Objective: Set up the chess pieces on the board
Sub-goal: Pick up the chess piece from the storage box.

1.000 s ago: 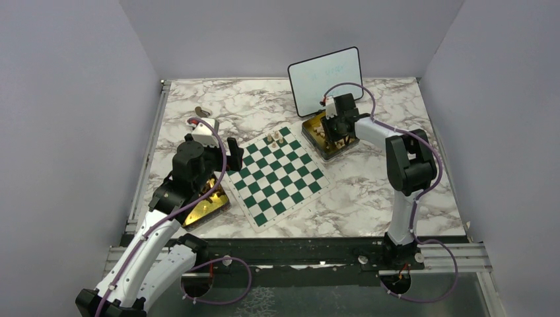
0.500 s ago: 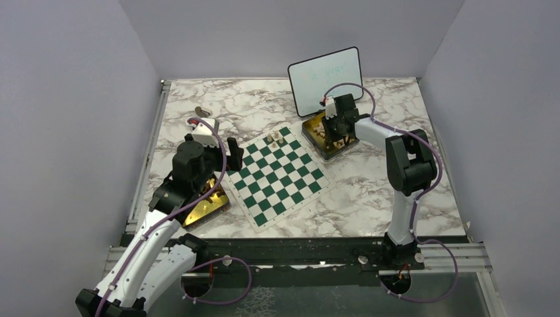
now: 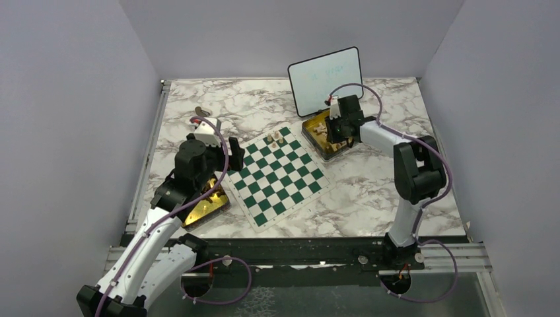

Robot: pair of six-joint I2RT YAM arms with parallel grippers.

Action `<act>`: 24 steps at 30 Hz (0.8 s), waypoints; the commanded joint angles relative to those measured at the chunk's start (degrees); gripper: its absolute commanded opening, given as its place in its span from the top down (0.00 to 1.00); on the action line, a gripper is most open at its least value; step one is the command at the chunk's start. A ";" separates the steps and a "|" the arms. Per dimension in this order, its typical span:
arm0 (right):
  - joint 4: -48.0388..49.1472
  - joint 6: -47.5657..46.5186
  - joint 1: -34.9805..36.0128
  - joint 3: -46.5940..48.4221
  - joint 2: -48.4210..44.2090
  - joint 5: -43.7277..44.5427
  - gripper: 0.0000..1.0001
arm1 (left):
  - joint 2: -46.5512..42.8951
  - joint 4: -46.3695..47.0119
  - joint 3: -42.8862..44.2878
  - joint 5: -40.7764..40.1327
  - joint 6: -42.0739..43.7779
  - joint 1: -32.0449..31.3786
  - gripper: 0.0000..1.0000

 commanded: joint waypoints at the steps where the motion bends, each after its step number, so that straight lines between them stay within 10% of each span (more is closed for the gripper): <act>1: 0.06 2.77 -0.20 -1.76 -4.81 0.70 0.86 | 0.66 1.10 -0.35 1.85 -0.39 -0.35 0.01; 24: 16.61 18.87 4.84 -17.51 -27.25 -24.67 0.86 | 24.63 0.42 15.26 30.74 -24.82 -0.29 0.22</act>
